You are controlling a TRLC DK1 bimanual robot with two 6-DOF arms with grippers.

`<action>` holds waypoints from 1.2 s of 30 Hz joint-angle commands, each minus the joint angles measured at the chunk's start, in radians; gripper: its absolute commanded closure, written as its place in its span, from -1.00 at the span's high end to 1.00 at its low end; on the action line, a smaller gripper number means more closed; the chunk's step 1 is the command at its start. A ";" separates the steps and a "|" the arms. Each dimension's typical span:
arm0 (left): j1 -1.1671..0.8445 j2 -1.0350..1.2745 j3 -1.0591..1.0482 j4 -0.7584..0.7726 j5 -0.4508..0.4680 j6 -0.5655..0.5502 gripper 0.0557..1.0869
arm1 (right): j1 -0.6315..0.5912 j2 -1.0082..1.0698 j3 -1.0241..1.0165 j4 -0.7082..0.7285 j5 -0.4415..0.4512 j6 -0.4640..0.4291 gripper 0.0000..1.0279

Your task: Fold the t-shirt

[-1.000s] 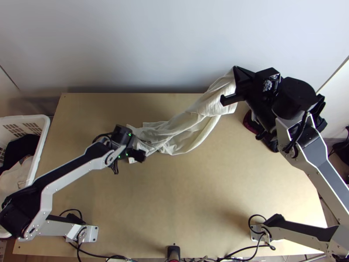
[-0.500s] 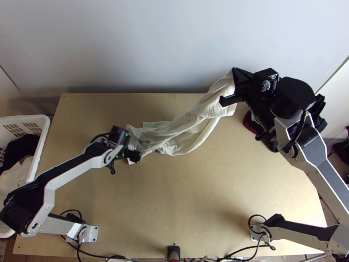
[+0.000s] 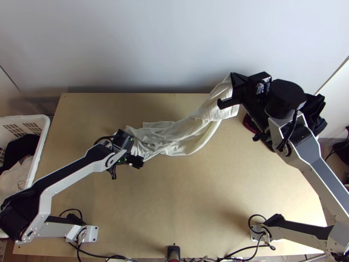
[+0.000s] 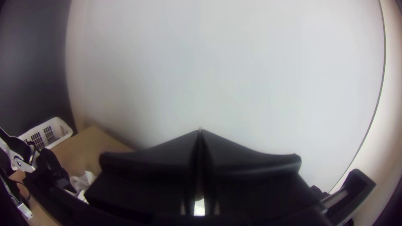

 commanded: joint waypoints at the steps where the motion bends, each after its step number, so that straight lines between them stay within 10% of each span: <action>1: 0.008 -0.097 0.014 -0.054 0.004 -0.007 0.90 | 0.001 -0.002 -0.048 0.012 0.001 0.004 -0.95; 36: -0.033 -0.016 -0.039 0.064 0.058 -0.160 0.90 | -0.013 -0.071 -0.111 0.014 0.016 -0.016 -0.95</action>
